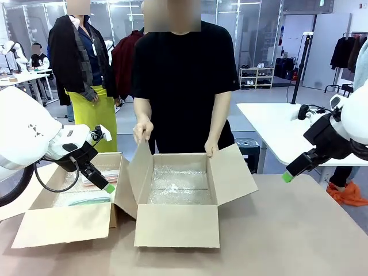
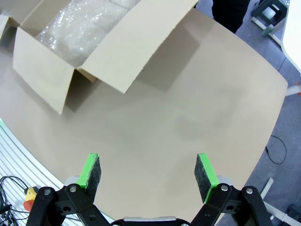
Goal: Pack the glasses set securely to prepare it for shipping.
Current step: Position the Package Box on the left side of the table.
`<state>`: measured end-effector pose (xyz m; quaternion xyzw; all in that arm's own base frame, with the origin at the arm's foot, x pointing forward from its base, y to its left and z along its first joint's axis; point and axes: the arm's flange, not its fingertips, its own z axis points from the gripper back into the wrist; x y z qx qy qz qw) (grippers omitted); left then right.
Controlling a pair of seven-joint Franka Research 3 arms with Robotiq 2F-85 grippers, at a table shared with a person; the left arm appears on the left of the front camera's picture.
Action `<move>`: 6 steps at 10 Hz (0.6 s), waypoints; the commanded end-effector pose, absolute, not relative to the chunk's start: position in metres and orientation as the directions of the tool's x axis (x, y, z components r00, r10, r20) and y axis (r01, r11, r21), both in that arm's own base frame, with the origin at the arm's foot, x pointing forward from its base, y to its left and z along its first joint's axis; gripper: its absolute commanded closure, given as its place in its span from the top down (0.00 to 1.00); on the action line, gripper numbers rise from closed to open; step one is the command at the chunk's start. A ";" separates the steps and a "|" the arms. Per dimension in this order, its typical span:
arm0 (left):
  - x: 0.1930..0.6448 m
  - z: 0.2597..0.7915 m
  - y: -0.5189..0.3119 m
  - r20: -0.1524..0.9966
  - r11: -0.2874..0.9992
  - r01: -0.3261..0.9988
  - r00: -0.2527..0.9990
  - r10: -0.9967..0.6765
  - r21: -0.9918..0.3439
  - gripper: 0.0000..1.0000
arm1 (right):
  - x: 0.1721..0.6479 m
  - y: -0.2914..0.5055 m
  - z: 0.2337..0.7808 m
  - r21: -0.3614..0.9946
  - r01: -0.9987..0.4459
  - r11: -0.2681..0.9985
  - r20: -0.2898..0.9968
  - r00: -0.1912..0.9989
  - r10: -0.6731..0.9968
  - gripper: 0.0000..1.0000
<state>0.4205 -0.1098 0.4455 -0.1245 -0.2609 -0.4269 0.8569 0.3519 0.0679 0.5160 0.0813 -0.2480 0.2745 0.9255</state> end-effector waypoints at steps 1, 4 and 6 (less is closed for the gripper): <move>0.421 0.446 -0.111 0.552 0.617 0.787 0.503 -0.665 0.026 0.84 | 0.352 0.069 0.515 0.002 -0.546 0.838 0.509 0.722 0.469 1.00; 0.421 0.446 -0.111 0.552 0.617 0.787 0.503 -0.665 0.026 0.84 | 0.352 0.069 0.515 0.002 -0.546 0.838 0.509 0.722 0.469 1.00; 0.421 0.446 -0.111 0.552 0.617 0.787 0.503 -0.665 0.026 0.84 | 0.352 0.069 0.515 0.002 -0.546 0.838 0.509 0.722 0.469 1.00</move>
